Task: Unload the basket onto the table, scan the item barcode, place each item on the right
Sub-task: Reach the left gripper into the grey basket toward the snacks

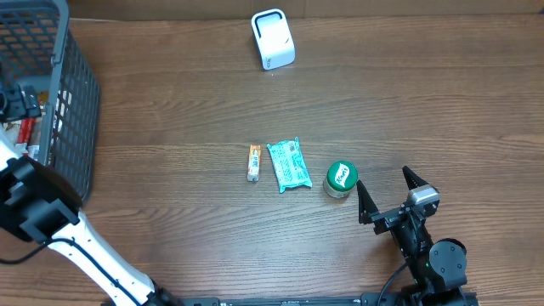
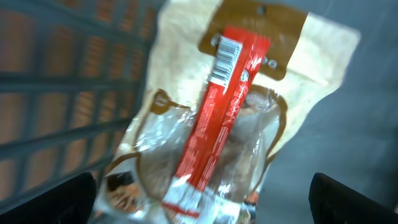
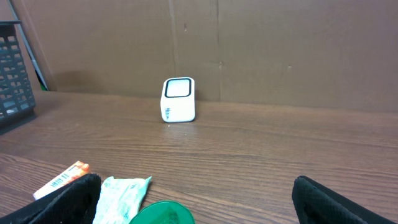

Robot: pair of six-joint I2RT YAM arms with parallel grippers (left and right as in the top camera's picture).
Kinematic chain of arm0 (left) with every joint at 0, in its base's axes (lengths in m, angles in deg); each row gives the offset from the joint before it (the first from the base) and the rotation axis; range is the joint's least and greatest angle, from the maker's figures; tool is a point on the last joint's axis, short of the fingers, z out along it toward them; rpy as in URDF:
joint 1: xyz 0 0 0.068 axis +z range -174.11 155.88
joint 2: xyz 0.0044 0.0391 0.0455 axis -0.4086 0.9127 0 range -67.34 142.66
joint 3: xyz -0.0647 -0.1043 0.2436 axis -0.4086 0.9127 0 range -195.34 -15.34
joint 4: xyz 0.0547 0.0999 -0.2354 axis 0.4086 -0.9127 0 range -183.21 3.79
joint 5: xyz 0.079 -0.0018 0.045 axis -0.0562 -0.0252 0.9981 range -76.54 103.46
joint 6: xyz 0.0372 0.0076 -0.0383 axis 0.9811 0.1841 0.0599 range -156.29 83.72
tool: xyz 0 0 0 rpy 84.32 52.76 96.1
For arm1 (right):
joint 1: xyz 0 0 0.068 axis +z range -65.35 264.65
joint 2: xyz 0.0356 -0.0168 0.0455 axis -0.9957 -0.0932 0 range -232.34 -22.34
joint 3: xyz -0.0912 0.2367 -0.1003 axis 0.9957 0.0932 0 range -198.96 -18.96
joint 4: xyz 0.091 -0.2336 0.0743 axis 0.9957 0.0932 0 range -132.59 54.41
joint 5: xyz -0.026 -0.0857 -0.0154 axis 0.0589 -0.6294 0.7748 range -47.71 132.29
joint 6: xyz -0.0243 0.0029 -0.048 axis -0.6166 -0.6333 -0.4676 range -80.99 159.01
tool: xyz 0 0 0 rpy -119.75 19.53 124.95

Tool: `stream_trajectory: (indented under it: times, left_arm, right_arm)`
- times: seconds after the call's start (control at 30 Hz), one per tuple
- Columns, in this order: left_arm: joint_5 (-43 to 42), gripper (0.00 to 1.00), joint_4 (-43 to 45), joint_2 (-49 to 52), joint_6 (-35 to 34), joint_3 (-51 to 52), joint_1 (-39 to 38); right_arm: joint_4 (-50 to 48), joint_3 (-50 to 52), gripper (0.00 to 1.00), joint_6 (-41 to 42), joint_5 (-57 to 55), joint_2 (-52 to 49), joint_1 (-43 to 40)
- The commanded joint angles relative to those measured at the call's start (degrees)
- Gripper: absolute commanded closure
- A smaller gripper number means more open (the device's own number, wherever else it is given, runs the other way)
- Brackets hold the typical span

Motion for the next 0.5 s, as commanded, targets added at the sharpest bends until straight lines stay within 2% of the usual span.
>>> stream_trajectory:
  times: [0.0, 0.4, 0.47]
  left_arm:
    - [-0.87, 0.00, 0.72, 3.48, 3.80, -0.48, -0.39]
    - [-0.83, 0.00, 1.92, 13.03, 7.13, -0.48, -0.33]
    - [-0.87, 0.09, 0.98, 14.45, 7.06, -0.48, -0.35]
  right_arm:
    - [-0.26, 0.61, 0.00, 0.15, 0.07, 0.57, 0.15]
    - [-0.26, 0.61, 0.00, 0.15, 0.07, 0.55, 0.15]
    - [-0.26, 0.61, 0.00, 0.15, 0.07, 0.55, 0.15]
